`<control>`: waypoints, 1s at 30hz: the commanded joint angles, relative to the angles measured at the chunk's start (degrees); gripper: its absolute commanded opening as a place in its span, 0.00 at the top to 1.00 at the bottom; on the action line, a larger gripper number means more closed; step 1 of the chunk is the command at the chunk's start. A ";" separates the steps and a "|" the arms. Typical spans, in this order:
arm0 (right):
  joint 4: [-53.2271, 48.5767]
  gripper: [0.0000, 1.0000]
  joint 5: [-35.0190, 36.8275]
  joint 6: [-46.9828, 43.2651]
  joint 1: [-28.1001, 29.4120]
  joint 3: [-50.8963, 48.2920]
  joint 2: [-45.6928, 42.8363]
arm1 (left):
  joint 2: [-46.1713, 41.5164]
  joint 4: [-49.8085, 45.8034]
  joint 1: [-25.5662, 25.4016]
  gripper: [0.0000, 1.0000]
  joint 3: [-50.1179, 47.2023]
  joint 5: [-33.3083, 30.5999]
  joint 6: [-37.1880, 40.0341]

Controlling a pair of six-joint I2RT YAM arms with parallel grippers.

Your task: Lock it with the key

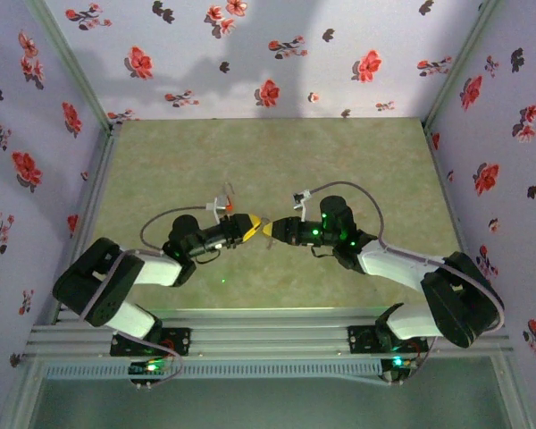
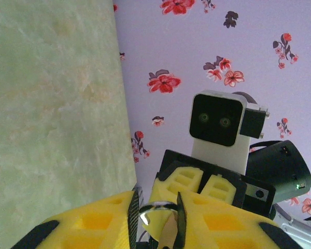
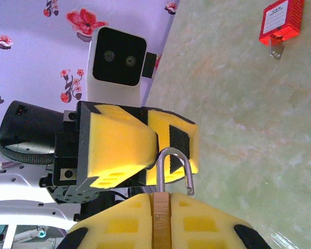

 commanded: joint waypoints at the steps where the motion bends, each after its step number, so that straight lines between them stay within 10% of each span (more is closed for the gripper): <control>1: 2.32 1.00 -0.09 -0.47 -0.07 0.84 -0.18 | -1.48 0.41 0.20 0.72 -0.63 1.51 1.72; 30: 11.39 1.00 -2.77 4.60 0.62 -0.30 3.86 | -3.18 0.52 0.28 0.51 1.30 1.03 1.98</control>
